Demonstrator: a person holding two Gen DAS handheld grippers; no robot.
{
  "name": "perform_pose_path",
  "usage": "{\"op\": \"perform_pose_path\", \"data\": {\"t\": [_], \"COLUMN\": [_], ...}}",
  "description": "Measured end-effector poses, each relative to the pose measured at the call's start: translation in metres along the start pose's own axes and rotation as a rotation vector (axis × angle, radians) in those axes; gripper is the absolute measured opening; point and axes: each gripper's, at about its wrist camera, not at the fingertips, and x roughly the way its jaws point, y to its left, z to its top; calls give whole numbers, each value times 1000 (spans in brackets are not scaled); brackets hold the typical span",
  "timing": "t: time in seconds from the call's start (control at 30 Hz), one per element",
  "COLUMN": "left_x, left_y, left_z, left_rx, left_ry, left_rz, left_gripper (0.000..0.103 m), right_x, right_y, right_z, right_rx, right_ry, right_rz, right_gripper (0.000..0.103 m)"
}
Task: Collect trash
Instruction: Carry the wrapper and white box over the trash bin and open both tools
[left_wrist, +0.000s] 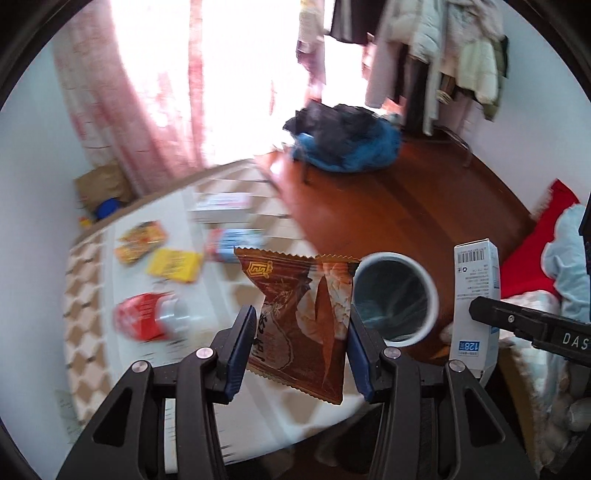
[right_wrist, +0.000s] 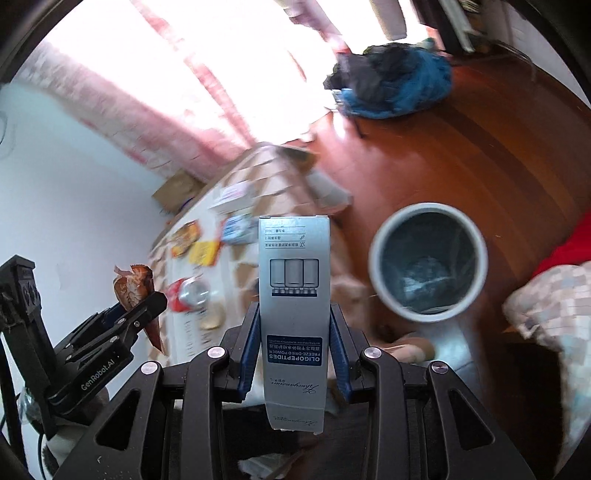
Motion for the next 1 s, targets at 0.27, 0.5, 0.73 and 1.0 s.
{"op": "perform_pose_path", "data": {"t": [0.27,0.5,0.73,1.0], "left_x": [131,234,282,271], "left_y": [-68,-96,-109,-108], "left_z": [42,63,63,61], "left_rx": [-83,-213,-266,-203], "left_ry": [189,356,451,399], "left_rz": [-198,-313,-303,-128], "left_gripper": [43,41,84,99], "right_x": [56,135,173,177], "right_y": [-132,-199,-232,-243], "right_z": [36,54,71,85], "right_rx": [112,164,191,229], "right_ry": [73,171,188,198], "right_rz": [-143,-207,-230,-265], "right_gripper": [36,36,37,95]}}
